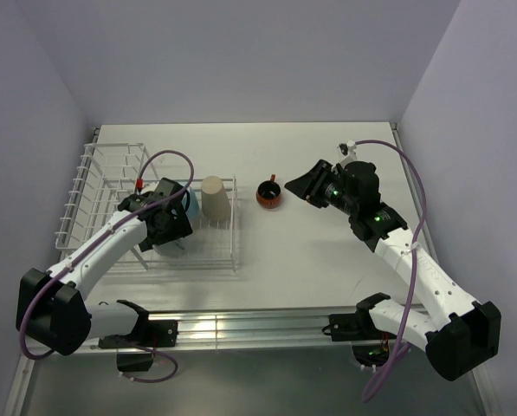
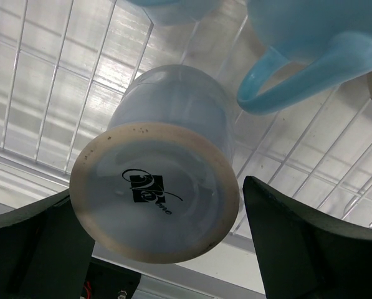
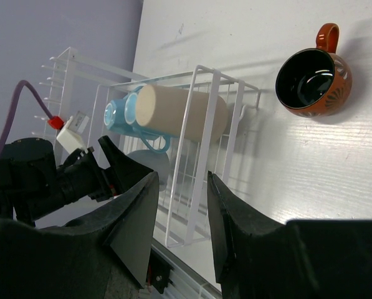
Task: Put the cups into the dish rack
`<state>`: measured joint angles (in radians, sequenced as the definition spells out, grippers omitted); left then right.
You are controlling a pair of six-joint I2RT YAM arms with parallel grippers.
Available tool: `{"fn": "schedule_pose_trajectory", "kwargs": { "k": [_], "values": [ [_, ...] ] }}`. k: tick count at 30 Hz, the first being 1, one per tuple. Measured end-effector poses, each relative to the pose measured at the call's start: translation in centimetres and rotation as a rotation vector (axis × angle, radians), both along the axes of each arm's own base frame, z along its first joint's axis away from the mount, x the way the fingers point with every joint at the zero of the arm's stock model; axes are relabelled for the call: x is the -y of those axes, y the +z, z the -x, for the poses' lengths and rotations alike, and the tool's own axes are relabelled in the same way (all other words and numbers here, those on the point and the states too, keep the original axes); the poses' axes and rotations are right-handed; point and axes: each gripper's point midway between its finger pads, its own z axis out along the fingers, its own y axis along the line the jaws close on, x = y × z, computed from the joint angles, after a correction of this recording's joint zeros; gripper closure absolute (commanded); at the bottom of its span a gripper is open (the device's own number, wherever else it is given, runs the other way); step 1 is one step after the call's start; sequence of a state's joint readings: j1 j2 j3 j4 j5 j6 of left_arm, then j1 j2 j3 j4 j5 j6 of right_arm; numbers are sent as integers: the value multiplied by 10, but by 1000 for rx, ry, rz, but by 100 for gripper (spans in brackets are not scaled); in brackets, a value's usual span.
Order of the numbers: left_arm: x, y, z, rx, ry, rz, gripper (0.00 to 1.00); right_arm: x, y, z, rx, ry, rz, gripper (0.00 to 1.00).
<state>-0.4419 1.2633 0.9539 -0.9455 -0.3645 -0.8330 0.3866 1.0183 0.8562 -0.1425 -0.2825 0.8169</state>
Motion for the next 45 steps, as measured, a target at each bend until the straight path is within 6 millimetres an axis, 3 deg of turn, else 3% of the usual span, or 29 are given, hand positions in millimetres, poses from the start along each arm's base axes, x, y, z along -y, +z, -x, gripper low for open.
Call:
{"fn": "schedule_pose_trajectory", "kwargs": {
  "k": [12, 33, 40, 45],
  "values": [
    [-1, 2, 5, 2, 0, -37, 7, 0, 0, 0, 0, 0, 0, 55],
    [17, 19, 15, 35, -48, -76, 9, 1, -2, 0, -2, -2, 11, 55],
    [31, 41, 17, 80, -99, -43, 9, 14, -13, -7, -35, -56, 105, 55],
    [49, 73, 16, 159, -150, 24, 8, 30, -17, -23, -60, -145, 235, 55]
  ]
}}
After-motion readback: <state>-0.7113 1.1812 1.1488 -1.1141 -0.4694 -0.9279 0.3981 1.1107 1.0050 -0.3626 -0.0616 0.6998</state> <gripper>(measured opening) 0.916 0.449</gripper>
